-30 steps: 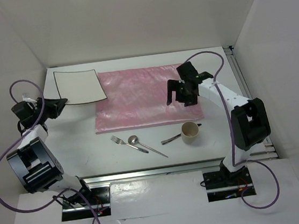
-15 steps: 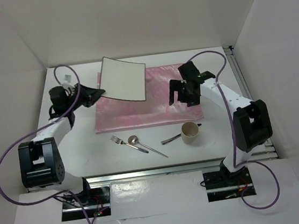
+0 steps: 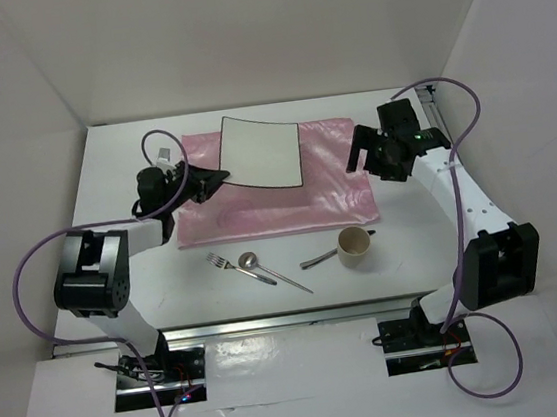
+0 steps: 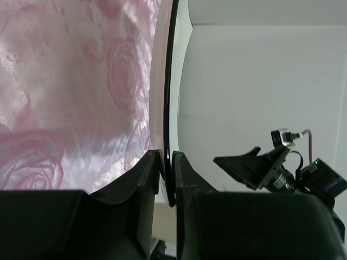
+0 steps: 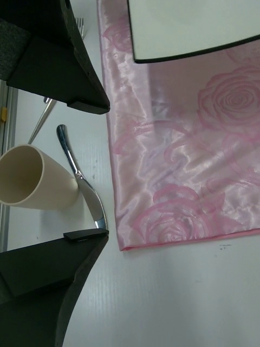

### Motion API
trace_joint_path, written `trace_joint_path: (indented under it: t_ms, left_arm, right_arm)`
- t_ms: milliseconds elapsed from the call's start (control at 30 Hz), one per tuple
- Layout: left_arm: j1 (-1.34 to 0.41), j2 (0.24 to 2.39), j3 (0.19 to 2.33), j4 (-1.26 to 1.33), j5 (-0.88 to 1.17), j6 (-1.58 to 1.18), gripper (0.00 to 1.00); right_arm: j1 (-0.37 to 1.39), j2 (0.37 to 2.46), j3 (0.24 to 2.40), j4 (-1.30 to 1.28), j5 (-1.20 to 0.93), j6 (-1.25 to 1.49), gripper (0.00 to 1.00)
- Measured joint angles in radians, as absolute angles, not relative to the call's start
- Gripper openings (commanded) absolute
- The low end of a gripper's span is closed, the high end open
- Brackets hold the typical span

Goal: Set the dinner table for one person

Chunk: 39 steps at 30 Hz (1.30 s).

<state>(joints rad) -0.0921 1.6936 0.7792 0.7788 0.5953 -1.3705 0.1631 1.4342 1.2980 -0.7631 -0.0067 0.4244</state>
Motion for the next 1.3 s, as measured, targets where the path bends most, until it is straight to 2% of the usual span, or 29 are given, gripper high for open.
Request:
trace_joint_path:
  t_ms: [367, 600, 1267, 1300]
  left_arm:
    - [-0.171, 1.821, 0.778, 0.915, 0.451, -1.426, 0.0]
    - [-0.199, 1.906, 0.754, 0.949, 0.44, -1.451, 0.0]
    - [-0.199, 1.946, 0.725, 0.969, 0.438, -1.468, 0.0]
    - [-0.199, 1.946, 0.727, 0.959, 0.443, -1.468, 0.03]
  right_arm:
    - [0.141, 1.429, 1.298, -0.789, -0.003, 0.398, 1.0]
    - [0.136, 1.429, 1.298, -0.794, 0.007, 0.394, 1.0]
    - [0.131, 1.429, 1.298, -0.804, 0.012, 0.391, 1.0]
    - [0.131, 1.429, 1.298, -0.804, 0.012, 0.391, 1.0]
